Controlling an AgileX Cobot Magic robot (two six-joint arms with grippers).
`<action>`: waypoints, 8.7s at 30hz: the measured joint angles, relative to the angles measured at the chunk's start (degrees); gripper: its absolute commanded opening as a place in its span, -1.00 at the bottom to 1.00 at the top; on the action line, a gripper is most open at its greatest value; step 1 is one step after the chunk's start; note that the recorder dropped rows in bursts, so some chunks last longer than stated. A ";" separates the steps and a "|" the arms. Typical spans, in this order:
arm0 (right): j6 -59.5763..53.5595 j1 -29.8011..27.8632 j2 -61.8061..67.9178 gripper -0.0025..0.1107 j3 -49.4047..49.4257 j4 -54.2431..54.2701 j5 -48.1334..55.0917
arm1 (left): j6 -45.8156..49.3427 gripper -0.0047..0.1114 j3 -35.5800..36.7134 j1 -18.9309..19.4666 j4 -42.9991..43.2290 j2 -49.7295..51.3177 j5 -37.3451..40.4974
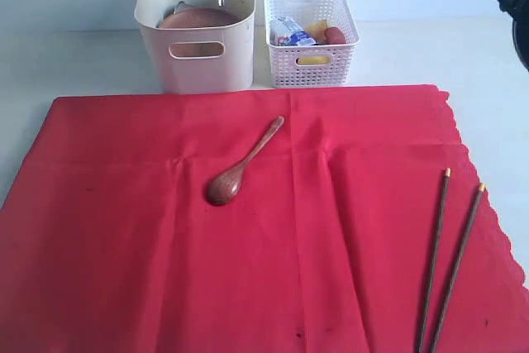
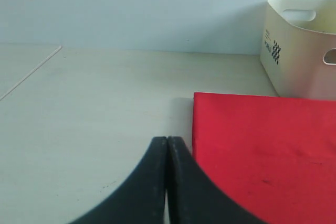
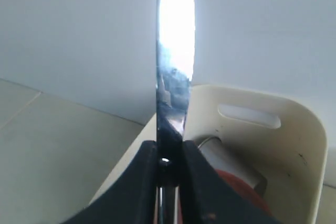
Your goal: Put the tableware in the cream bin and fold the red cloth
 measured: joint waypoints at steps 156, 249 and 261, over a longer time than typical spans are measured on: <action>-34.85 0.06 -34.09 -0.14 81.12 -59.30 19.18 | 0.00 -0.90 0.00 0.00 0.00 0.00 0.00; -80.58 0.06 -28.94 -0.96 32.17 -3.92 9.72 | 0.00 -0.90 0.00 0.00 0.00 0.00 0.00; -91.68 1.60 -18.32 -0.96 22.38 14.81 12.12 | 0.00 -0.90 0.00 0.00 0.00 0.00 0.00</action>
